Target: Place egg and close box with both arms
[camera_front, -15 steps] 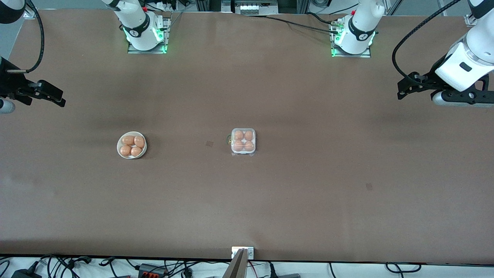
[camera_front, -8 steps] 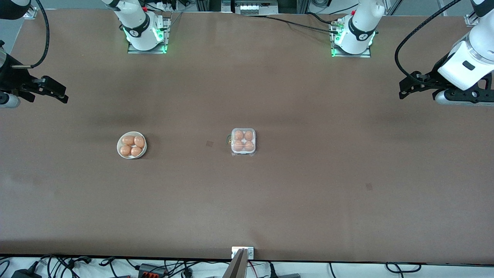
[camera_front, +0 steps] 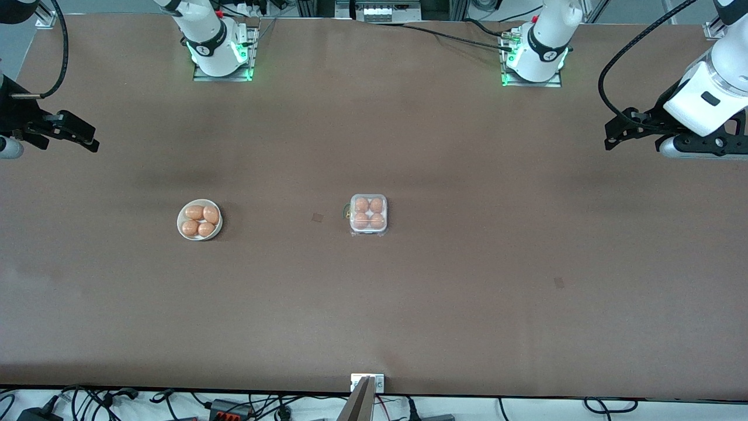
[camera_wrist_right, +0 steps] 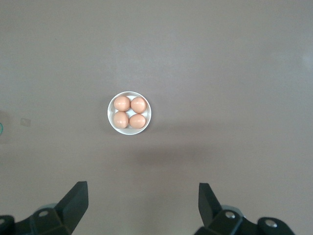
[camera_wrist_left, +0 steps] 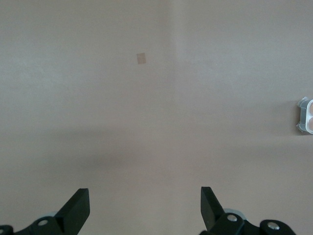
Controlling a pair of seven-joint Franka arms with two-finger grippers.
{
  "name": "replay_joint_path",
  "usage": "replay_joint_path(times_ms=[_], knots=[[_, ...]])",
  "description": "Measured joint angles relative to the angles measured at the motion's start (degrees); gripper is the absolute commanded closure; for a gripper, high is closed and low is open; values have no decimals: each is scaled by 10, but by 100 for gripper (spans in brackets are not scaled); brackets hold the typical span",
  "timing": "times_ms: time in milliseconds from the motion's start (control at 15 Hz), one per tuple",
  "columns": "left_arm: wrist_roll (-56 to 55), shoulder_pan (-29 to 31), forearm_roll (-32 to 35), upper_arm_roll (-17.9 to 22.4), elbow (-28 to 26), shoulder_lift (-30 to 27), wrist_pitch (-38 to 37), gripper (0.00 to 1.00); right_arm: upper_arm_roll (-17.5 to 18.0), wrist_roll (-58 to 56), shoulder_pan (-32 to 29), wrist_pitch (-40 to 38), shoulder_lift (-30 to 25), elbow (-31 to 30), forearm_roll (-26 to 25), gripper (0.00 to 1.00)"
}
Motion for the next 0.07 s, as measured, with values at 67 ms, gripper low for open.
replay_joint_path(times_ms=[67], knots=[[0, 0, 0, 0, 0, 0, 0, 0, 0, 0, 0, -1, 0, 0, 0, 0]])
